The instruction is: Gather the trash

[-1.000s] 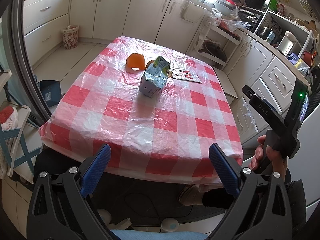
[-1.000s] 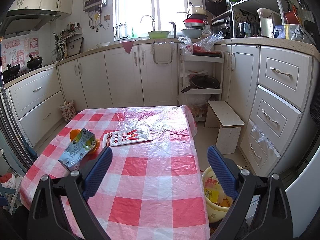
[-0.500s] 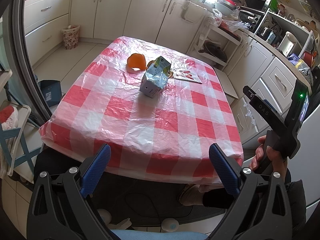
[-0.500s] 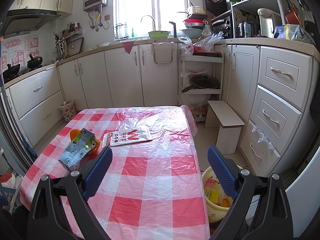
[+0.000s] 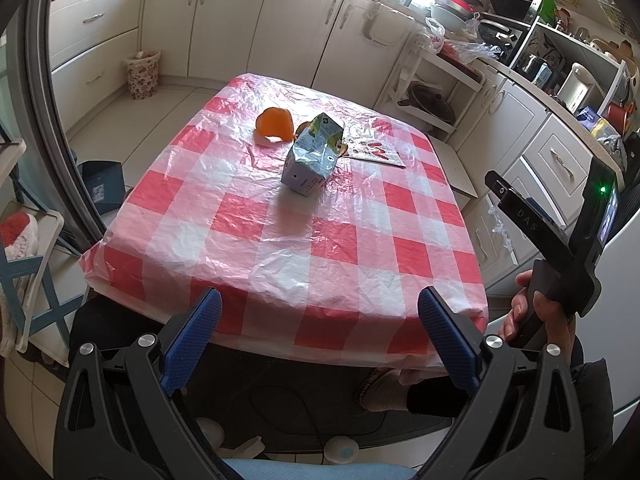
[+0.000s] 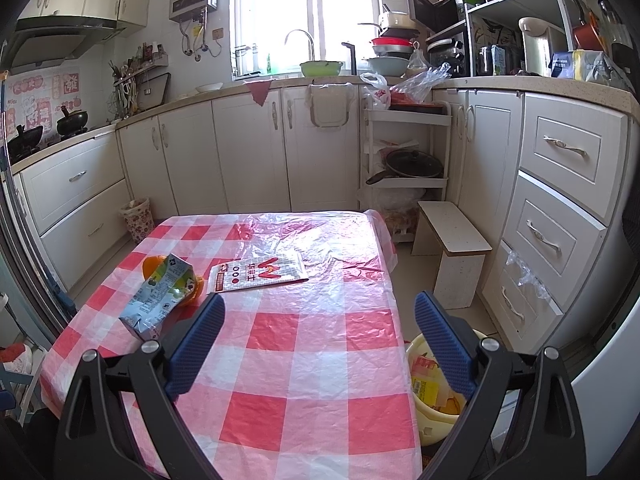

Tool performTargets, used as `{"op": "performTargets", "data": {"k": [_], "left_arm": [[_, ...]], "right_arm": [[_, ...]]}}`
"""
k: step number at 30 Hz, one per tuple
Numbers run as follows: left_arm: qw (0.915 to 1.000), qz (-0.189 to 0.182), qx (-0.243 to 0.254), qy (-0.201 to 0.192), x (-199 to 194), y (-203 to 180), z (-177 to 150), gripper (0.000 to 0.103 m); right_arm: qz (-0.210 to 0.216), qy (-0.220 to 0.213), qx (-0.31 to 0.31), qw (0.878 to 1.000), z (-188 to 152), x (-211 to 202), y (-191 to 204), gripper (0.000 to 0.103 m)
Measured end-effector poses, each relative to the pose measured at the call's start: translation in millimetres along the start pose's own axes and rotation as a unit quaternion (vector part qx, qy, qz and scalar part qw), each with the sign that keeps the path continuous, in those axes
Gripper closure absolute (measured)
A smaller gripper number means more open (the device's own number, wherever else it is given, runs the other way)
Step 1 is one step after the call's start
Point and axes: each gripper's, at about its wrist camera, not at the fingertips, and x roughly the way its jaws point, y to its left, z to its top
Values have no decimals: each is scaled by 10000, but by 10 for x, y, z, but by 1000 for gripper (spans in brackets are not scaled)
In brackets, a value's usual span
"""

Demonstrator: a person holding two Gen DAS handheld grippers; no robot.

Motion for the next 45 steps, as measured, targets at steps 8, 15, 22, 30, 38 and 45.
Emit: {"op": "performTargets", "data": {"k": [8,15,22,30,38,45], "left_arm": [[9991,247,-237,-258,-113,335,117,8],[9987,314,-350,-219,152,580,257,8],[9998,129,-4,-123,578,425,526,8],[9971,318,683,111,1434,-44,903,8],[9946,397,897,334,2051,-152,1247,13],[9965,-95,807,201,1945,-44,1292,43]], "right_arm": [[170,45,-141,9997,3,13,85,11],[450,311,-241,9982,-62,126,202,11],[947,822,-216,9919,-119,464,446,11],[939,1024,228,9900,-75,700,358,11],[931,1055,660,9878,98,869,117,11],[963,1502,809,9806,118,1231,114,11]]}}
